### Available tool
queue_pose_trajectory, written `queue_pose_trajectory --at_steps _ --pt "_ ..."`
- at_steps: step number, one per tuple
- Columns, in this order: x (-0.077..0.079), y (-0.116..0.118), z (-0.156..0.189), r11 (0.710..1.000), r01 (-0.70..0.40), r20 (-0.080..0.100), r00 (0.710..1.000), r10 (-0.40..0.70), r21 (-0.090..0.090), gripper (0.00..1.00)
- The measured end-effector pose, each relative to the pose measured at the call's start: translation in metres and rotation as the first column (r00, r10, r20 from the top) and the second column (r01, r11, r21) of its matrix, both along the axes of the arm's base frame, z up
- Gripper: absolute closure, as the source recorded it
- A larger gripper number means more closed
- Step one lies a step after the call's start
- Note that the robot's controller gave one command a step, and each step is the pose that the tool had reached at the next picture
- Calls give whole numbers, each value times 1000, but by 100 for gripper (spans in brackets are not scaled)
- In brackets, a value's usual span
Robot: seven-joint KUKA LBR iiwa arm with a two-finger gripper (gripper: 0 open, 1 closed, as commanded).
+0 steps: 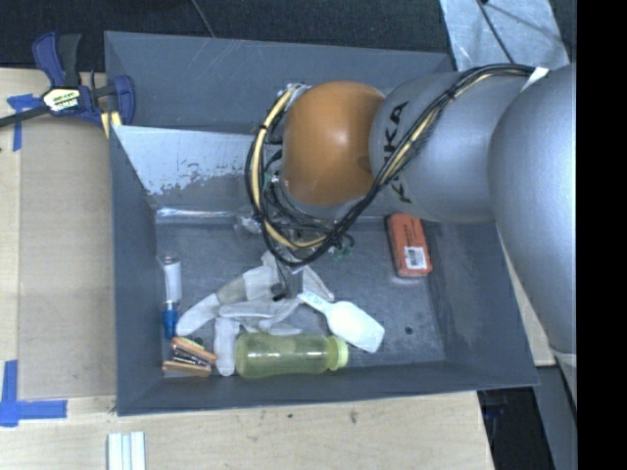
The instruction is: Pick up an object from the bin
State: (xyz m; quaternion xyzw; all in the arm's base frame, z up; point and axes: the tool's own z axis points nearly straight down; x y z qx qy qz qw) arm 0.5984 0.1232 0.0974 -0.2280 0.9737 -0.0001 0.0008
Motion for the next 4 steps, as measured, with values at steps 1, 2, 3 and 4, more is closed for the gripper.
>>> queue_pose_trajectory --at_steps 1,2,3,4 --pt "1 -7 -9 998 57 -2 998 -57 1 0" --pt "0 -6 4 1000 11 1 1000 -11 1 0" --pt "-17 -9 26 993 121 -1 993 -121 1 0" --pt "-16 -16 10 984 177 7 984 -177 3 0"
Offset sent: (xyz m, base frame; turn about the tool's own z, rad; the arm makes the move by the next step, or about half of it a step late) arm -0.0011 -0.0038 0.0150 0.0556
